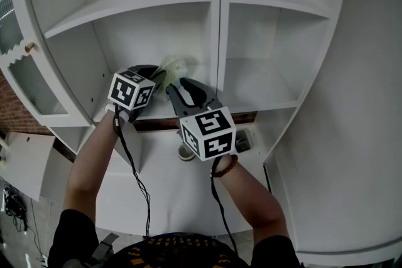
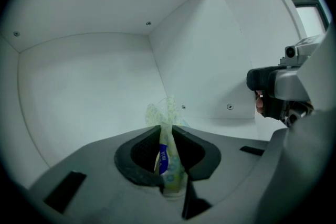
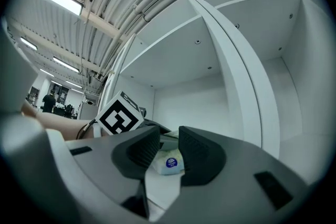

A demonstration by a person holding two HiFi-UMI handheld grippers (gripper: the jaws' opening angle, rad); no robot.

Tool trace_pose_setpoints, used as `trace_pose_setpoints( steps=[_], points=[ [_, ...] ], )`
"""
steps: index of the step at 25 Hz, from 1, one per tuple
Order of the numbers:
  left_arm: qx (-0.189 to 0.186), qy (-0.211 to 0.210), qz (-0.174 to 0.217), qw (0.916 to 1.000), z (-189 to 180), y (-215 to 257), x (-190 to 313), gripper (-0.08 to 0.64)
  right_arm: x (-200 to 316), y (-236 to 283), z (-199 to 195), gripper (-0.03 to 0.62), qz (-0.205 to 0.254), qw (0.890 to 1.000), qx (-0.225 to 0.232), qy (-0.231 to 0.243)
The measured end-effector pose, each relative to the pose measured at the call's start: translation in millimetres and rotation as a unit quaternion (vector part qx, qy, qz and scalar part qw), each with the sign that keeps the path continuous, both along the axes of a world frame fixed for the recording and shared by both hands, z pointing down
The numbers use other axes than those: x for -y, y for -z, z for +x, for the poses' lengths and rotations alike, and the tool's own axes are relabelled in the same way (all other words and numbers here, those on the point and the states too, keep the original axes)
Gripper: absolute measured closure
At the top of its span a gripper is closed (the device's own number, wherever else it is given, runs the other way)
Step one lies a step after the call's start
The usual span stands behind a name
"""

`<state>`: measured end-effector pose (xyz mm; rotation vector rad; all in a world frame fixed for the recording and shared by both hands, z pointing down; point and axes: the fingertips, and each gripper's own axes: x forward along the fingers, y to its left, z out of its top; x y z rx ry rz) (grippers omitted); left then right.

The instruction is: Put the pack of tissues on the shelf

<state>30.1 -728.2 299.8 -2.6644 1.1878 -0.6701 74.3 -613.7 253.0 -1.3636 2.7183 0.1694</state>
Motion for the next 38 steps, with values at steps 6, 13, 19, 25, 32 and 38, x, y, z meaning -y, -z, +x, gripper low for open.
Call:
trace_pose_setpoints(
  steps=[6,13,19,25,32,38],
  points=[
    [-0.022,0.010,0.019,0.9995,-4.2,9.7,5.2,0.415,2.3,-2.1,-1.9,0.502,0.001,1.000,0.001,0.004],
    [-0.066,0.011,0.040,0.9969,-14.4,24.2,-9.3,0.330,-6.0,-0.6,-1.9,0.502,0.002,1.000,-0.001,-0.004],
    [-0.125,-0.002,0.080,0.9889,-31.8,57.0,-50.2,0.331,-20.7,3.1,-7.6,0.502,0.002,1.000,-0.004,-0.012],
    [-0.197,-0.031,0.090,0.9758,-48.4,74.4,-114.7,0.331,-41.4,3.6,-12.7,0.502,0.002,1.000,-0.017,-0.020],
    [-0.260,-0.042,0.091,0.9604,-65.4,68.9,-177.1,0.331,-70.5,8.1,-22.5,0.502,0.007,0.999,-0.018,-0.028],
    [-0.268,-0.043,0.126,0.9543,-69.3,74.4,-227.4,0.333,-107.1,18.1,-32.0,0.502,0.022,0.999,-0.013,-0.029]
  ],
)
